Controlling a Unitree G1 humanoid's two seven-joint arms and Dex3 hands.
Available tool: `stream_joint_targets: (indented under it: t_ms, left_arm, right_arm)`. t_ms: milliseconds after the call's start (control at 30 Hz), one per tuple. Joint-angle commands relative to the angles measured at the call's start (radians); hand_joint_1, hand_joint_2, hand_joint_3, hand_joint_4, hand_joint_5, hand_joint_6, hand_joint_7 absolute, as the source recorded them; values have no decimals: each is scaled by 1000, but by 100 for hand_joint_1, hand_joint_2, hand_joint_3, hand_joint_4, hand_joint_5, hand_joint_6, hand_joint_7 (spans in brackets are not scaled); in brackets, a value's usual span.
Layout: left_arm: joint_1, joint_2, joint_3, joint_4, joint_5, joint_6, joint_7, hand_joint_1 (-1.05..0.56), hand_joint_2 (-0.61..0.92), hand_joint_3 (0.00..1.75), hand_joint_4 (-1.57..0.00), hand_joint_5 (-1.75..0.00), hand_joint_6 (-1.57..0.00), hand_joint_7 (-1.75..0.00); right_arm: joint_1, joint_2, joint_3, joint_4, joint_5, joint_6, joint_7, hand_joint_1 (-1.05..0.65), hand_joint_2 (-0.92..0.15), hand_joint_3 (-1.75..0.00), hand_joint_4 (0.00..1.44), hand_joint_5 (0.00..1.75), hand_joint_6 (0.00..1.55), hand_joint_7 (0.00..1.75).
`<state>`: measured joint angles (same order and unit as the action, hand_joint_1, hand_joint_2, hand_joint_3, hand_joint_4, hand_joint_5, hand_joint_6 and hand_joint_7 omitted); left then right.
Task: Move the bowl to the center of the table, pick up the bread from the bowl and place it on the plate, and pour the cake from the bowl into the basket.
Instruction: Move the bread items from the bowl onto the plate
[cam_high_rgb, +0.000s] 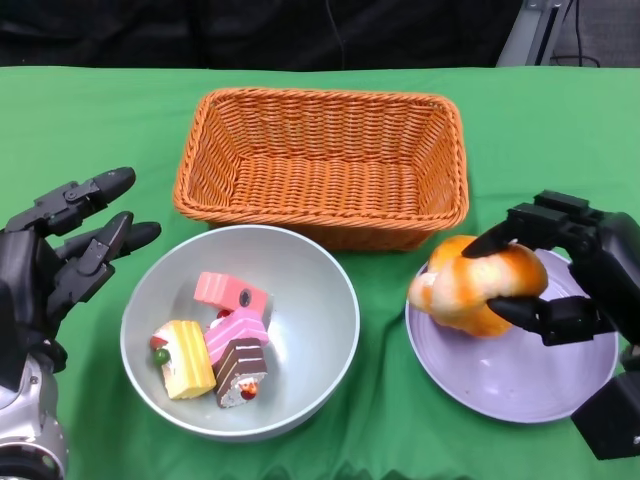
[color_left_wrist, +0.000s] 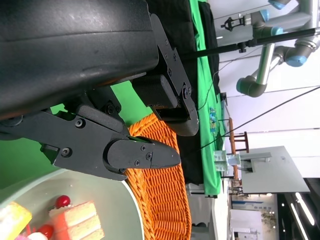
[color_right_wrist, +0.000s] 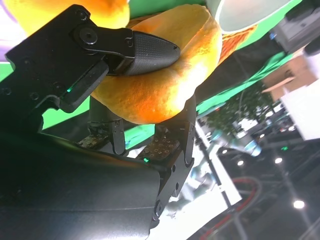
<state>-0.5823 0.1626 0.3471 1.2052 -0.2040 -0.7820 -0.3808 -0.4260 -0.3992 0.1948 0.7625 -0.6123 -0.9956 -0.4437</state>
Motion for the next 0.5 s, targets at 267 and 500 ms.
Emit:
stream_joint_targets:
  t_ms: [267, 500]
  left_arm:
    - [-8, 27, 27, 5, -37, 25, -40, -41, 92, 29, -110, 0, -92, 0]
    - [-4, 31, 26, 4, -41, 24, -45, -41, 92, 28, -111, 0, -93, 0]
  right_arm:
    - [-17, -67, 35, 68, -239, 52, -364, 10, -46, -110, 87, 150, 90, 111]
    - [-57, -75, 99, 184, -288, 89, -529, 10, -45, -109, 87, 152, 91, 111]
